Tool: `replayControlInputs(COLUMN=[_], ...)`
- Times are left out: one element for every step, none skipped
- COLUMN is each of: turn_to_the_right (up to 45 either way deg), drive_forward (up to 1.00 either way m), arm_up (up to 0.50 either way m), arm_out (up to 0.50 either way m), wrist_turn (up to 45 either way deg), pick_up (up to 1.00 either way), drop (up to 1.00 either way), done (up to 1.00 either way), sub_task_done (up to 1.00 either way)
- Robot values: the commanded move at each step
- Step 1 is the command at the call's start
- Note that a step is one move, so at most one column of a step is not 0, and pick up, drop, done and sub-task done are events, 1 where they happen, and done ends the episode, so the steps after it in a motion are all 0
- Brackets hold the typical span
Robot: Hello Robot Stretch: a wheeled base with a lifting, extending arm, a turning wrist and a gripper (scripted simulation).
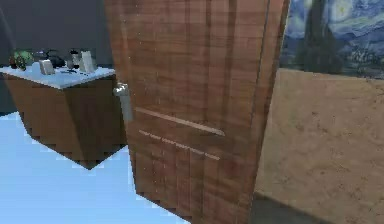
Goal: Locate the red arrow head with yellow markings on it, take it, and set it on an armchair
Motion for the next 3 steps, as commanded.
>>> replayControlInputs(turn_to_the_right=[-45.0, -45.0, -45.0], drive_forward=[0.00, 0.00, 0.00], arm_up=[0.00, 0.00, 0.00], arm_out=[0.00, 0.00, 0.00], wrist_turn=[0.0, 0.0, 0.0], pick_up=[0.00, 0.00, 0.00], drop=[0.00, 0.00, 0.00], done=[0.00, 0.00, 0.00], sub_task_done=[0.00, 0.00, 0.00])
